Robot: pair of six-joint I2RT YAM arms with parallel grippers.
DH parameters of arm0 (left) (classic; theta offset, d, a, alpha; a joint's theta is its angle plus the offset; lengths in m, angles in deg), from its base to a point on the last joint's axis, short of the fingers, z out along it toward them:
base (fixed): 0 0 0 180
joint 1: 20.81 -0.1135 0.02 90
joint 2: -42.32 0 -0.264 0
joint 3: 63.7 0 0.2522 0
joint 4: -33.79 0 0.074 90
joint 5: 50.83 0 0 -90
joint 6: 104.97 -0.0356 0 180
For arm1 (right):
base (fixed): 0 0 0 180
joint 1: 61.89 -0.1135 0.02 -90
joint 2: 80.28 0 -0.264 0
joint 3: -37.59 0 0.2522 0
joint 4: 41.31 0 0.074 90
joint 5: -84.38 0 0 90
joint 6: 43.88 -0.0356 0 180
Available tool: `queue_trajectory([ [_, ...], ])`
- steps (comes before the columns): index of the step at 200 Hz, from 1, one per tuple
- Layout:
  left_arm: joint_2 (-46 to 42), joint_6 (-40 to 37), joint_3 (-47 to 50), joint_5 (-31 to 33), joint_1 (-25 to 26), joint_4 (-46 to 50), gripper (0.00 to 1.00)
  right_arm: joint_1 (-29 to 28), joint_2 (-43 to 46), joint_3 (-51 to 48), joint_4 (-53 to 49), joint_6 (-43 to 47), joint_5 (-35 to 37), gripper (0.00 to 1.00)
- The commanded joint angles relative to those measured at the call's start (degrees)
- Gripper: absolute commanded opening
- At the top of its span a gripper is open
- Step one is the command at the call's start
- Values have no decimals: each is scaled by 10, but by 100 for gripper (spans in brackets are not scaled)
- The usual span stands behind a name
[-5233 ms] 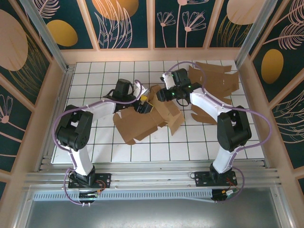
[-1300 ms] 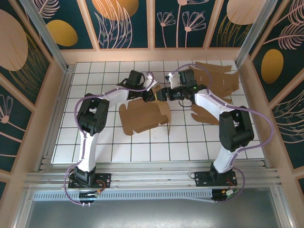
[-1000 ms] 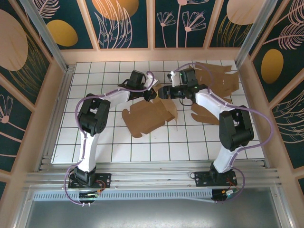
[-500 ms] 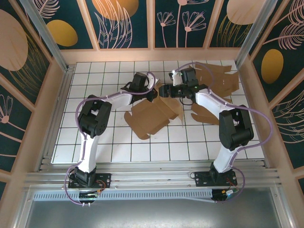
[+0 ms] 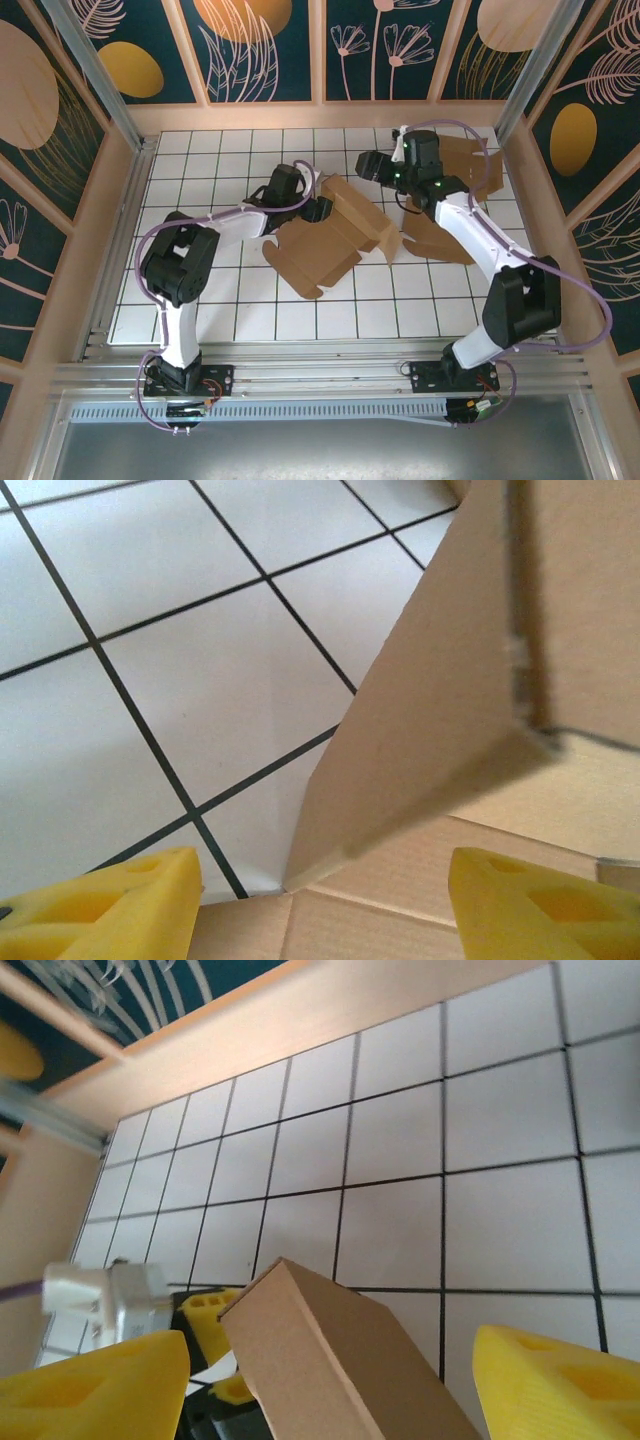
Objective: Fold the paper box
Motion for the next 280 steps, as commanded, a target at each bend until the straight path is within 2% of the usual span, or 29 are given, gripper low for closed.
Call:
queue_trajectory([
  [1,-59,25,26,-2,1,-21,67,0,37,12,-104,-130,69,74],
  [23,-143,62,55,10,1,11,67,-22,110,-23,-171,-245,85,72],
  [42,-183,124,25,16,-7,86,75,-78,181,-66,-206,-327,133,70],
  [67,-141,186,-85,-50,-39,193,75,-122,214,-93,-238,-421,156,68],
  [88,-45,209,-187,-142,-69,242,74,-148,207,-105,-231,-468,164,69],
  [112,52,158,-334,-220,-71,331,77,-149,184,-95,-220,-467,171,72],
  [138,90,145,-377,-263,-71,338,81,-146,162,-96,-188,-465,171,71],
  [154,110,130,-400,-258,-70,358,83,-141,147,-99,-181,-471,174,69],
  [204,145,59,-430,-269,-58,445,84,-133,118,-114,-156,-463,194,68],
  [228,143,56,-417,-280,-50,433,82,-125,100,-121,-113,-441,196,68],
  [280,152,63,-397,-264,-42,404,79,-114,42,-120,-55,-419,180,57],
])
